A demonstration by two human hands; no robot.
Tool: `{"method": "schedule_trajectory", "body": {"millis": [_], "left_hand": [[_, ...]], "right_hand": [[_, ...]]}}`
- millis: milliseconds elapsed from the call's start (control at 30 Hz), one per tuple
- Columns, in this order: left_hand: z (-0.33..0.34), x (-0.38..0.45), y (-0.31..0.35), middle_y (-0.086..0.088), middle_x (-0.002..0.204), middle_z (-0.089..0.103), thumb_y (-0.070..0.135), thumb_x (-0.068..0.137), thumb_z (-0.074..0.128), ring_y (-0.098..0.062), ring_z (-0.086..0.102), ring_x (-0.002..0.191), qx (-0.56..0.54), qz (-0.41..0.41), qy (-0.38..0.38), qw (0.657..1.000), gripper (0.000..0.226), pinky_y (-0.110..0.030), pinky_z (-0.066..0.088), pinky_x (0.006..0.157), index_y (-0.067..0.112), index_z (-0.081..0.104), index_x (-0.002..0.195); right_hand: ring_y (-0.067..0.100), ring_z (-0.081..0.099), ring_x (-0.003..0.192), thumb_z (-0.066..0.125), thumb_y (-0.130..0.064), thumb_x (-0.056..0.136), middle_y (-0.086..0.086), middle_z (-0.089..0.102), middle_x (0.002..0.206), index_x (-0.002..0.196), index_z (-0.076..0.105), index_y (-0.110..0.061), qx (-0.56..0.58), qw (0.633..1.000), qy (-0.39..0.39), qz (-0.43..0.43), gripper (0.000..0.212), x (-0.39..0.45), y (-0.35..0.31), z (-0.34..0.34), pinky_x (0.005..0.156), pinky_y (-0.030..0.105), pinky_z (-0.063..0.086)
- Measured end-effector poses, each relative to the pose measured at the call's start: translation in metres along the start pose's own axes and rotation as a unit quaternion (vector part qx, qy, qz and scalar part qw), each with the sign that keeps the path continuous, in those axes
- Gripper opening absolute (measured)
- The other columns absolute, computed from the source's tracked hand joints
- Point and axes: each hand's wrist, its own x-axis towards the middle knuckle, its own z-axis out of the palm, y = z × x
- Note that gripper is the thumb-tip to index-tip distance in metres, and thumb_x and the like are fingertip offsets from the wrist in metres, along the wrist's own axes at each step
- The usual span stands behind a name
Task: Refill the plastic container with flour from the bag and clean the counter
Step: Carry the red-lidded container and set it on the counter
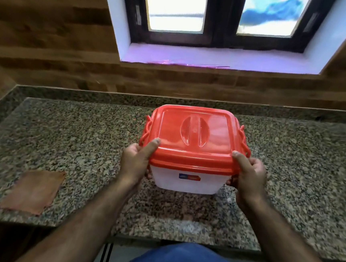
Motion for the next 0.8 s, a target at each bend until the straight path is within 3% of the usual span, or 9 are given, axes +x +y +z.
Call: {"method": "schedule_trajectory", "body": {"millis": [67, 167, 267, 367, 467, 600, 700, 800], "left_hand": [[-0.005, 0.006, 0.000, -0.004, 0.081, 0.078, 0.067, 0.090, 0.073, -0.013, 0.072, 0.056, 0.074, 0.017, -0.011, 0.997, 0.060, -0.024, 0.050, 0.045, 0.010, 0.074, 0.107], [-0.013, 0.016, 0.008, -0.001, 0.089, 0.073, 0.086, 0.089, 0.053, -0.019, 0.071, 0.072, 0.239, 0.065, 0.024, 0.968, 0.074, -0.029, 0.052, 0.057, 0.015, 0.063, 0.107], [-0.019, 0.031, 0.020, 0.002, 0.093, 0.070, 0.077, 0.096, 0.053, -0.015, 0.069, 0.079, 0.301, 0.124, 0.051, 0.944, 0.059, -0.033, 0.057, 0.063, 0.019, 0.060, 0.108], [-0.019, 0.044, 0.027, 0.000, 0.077, 0.070, 0.059, 0.105, 0.054, -0.015, 0.064, 0.065, 0.329, 0.142, 0.015, 0.934, 0.047, -0.027, 0.046, 0.054, 0.016, 0.067, 0.090], [-0.019, 0.051, 0.025, -0.004, 0.069, 0.067, 0.051, 0.110, 0.048, -0.020, 0.060, 0.057, 0.357, 0.172, 0.015, 0.918, 0.049, -0.031, 0.048, 0.051, 0.014, 0.064, 0.082], [-0.016, 0.053, 0.020, -0.003, 0.066, 0.063, 0.043, 0.114, 0.042, -0.019, 0.061, 0.057, 0.405, 0.227, 0.036, 0.885, 0.049, -0.027, 0.042, 0.049, 0.014, 0.060, 0.078], [-0.016, 0.053, 0.019, -0.003, 0.066, 0.064, 0.036, 0.115, 0.042, -0.016, 0.060, 0.058, 0.398, 0.221, 0.054, 0.889, 0.048, -0.025, 0.035, 0.050, 0.013, 0.063, 0.078], [-0.020, 0.056, 0.008, -0.004, 0.064, 0.067, 0.032, 0.115, 0.043, -0.022, 0.063, 0.056, 0.281, 0.143, 0.036, 0.948, 0.049, -0.029, 0.047, 0.054, 0.011, 0.066, 0.077]], "right_hand": [[0.016, 0.061, 0.058, 0.073, -0.052, 0.090, 0.007, 0.069, 0.082, 0.099, 0.063, -0.008, -0.033, 0.999, 0.028, -0.014, 0.046, 0.005, -0.003, -0.001, 0.044, 0.027, 0.047], [0.017, 0.066, 0.068, 0.058, -0.070, 0.093, 0.004, 0.074, 0.084, 0.098, 0.068, -0.011, -0.102, 0.993, 0.052, -0.033, 0.061, 0.020, -0.014, -0.007, 0.059, 0.032, 0.052], [0.028, 0.074, 0.082, 0.056, -0.086, 0.082, 0.007, 0.077, 0.091, 0.097, 0.067, -0.019, -0.208, 0.977, 0.015, -0.037, 0.070, 0.040, -0.027, -0.011, 0.072, 0.051, 0.064], [0.034, 0.077, 0.073, 0.055, -0.087, 0.083, 0.007, 0.077, 0.074, 0.082, 0.072, -0.016, -0.277, 0.958, -0.008, -0.071, 0.074, 0.053, -0.033, -0.012, 0.068, 0.058, 0.066], [0.039, 0.073, 0.067, 0.051, -0.078, 0.092, 0.008, 0.073, 0.065, 0.073, 0.070, -0.010, -0.308, 0.944, -0.004, -0.122, 0.073, 0.054, -0.030, -0.011, 0.061, 0.055, 0.064], [0.036, 0.064, 0.057, 0.052, -0.059, 0.104, 0.009, 0.065, 0.058, 0.064, 0.064, -0.007, -0.338, 0.921, -0.003, -0.196, 0.068, 0.058, -0.027, -0.013, 0.051, 0.037, 0.050], [0.028, 0.058, 0.052, 0.047, -0.054, 0.107, 0.010, 0.064, 0.057, 0.063, 0.064, -0.007, -0.347, 0.915, -0.015, -0.207, 0.067, 0.062, -0.025, -0.017, 0.050, 0.033, 0.046], [0.033, 0.075, 0.068, 0.047, -0.044, 0.112, 0.018, 0.075, 0.075, 0.080, 0.072, -0.003, -0.226, 0.971, -0.001, -0.074, 0.057, 0.064, -0.020, -0.017, 0.064, 0.046, 0.065]]}}
